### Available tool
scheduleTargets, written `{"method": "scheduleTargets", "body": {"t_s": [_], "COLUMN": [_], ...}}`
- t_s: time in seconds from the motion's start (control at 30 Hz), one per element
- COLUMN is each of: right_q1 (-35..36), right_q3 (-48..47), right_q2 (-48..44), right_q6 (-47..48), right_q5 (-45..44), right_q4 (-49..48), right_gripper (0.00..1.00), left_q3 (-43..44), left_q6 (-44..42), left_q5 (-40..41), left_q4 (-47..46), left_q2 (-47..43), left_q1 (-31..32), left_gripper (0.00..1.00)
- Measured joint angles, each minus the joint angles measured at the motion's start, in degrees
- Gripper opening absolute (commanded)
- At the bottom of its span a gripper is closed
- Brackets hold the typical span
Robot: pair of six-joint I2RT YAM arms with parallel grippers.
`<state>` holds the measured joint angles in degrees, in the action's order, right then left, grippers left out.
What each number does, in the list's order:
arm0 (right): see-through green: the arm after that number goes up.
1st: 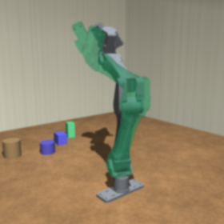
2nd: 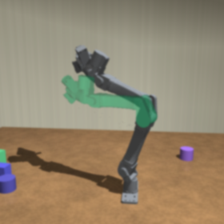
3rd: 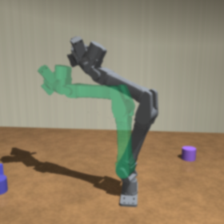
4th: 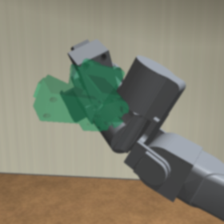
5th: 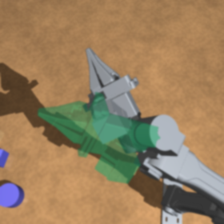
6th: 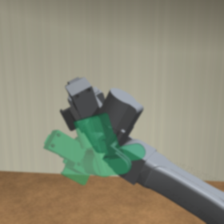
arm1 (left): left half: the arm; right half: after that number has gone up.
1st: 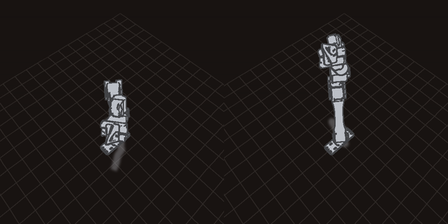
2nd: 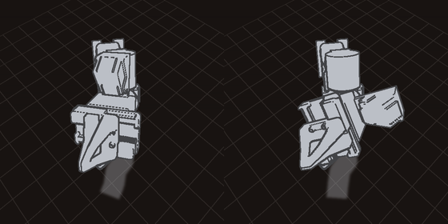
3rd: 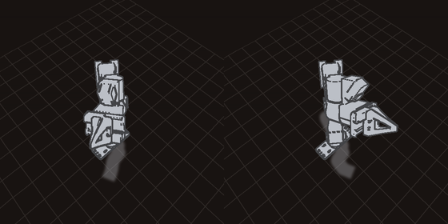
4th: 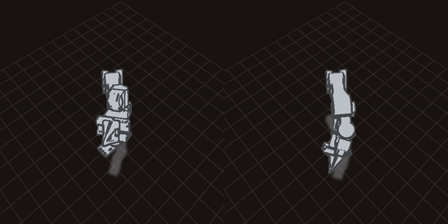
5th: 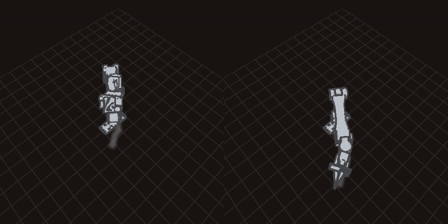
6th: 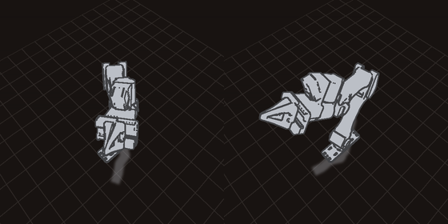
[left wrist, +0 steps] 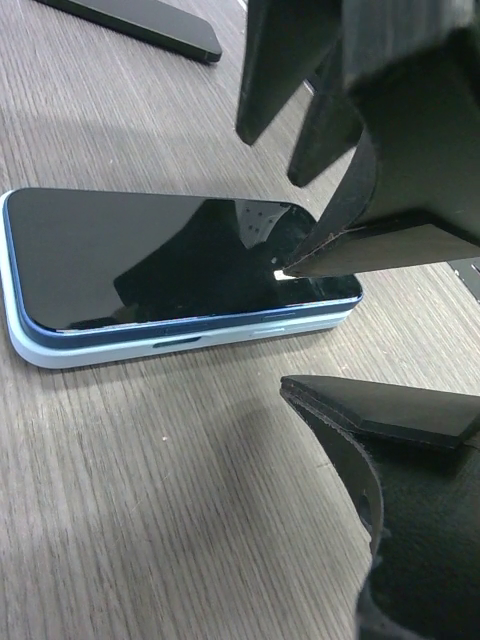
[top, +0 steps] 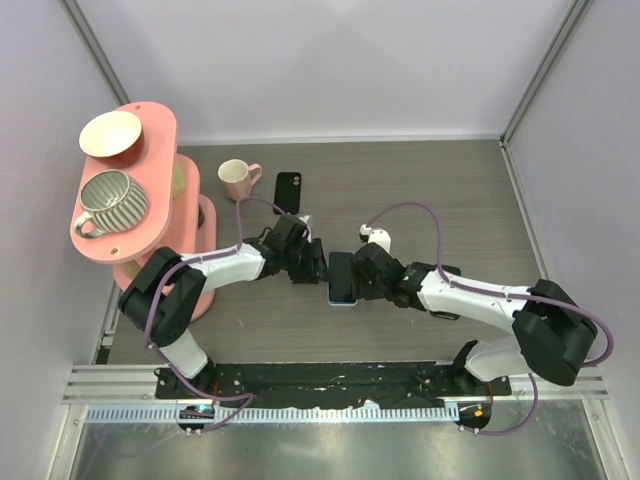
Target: Put the phone into the phone case
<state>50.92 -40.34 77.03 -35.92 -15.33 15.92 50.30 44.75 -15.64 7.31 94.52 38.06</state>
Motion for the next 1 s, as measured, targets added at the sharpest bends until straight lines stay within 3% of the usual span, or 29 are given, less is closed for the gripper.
{"method": "scheduleTargets", "body": {"t_s": [0.3,0.63,0.73,1.0], "right_q1": [-6.6,-7.3,-7.3,-8.2], "right_q3": [-2.0,-4.0,-4.1,-3.5], "right_q2": [4.5,10.9,11.1,10.2], "right_q6": [1.7,1.7,1.4,-0.2], "right_q5": [2.2,3.7,3.8,5.9], "right_q4": [-1.5,-6.4,-6.9,-6.6], "right_gripper": [0.41,0.37,0.4,0.63], "left_q3": [0.7,3.6,3.7,3.7], "left_q6": [-0.1,0.2,0.1,0.2], "left_q5": [-0.1,-1.4,-1.4,-2.0], "left_q4": [-0.7,-1.4,-1.5,-1.7], "left_q2": [3.3,6.1,6.1,6.3], "left_q1": [0.0,0.1,0.1,0.1], "left_gripper": [0.36,0.27,0.25,0.23]}}
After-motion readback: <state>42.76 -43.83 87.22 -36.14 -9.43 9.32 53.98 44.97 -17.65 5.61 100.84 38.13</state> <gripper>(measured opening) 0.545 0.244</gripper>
